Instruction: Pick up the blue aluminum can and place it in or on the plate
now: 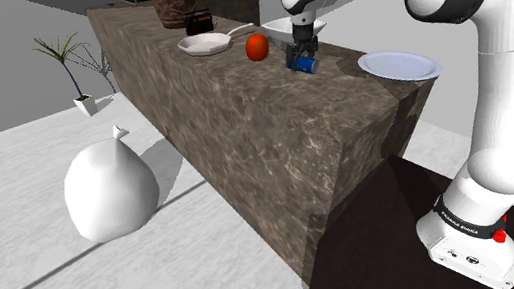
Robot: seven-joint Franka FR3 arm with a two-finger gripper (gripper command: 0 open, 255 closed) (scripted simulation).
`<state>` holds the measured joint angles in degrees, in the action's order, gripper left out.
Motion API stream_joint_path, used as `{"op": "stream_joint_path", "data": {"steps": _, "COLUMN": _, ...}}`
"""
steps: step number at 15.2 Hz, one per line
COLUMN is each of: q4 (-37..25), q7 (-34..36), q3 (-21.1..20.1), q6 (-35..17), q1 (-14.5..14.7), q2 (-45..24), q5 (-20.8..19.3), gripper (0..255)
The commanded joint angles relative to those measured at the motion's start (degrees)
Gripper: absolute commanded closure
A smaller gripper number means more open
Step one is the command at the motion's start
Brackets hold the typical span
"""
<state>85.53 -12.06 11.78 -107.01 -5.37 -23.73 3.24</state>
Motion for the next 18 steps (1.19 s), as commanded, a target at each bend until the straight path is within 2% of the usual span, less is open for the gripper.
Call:
{"op": "stream_joint_path", "data": {"steps": 1, "q4": 0.0, "q7": 0.0, "q3": 0.0, "q6": 0.0, "q1": 0.0, "q2": 0.0, "q5": 0.0, "gripper": 0}}
{"op": "stream_joint_path", "data": {"steps": 3, "q4": 0.0, "q7": 0.0, "q3": 0.0, "q6": 0.0, "q1": 0.0, "q2": 0.0, "q5": 0.0, "gripper": 0}}
{"op": "stream_joint_path", "data": {"steps": 4, "q4": 0.0, "q7": 0.0, "q3": 0.0, "q6": 0.0, "q1": 0.0, "q2": 0.0, "q5": 0.0, "gripper": 255}}
{"op": "stream_joint_path", "data": {"steps": 13, "q4": 0.0, "q7": 0.0, "q3": 0.0, "q6": 0.0, "q1": 0.0, "q2": 0.0, "q5": 0.0, "gripper": 255}}
{"op": "stream_joint_path", "data": {"steps": 18, "q4": -3.1, "q7": 0.0, "q3": 0.1, "q6": 3.6, "q1": -0.1, "q2": 0.5, "q5": -0.1, "gripper": 255}}
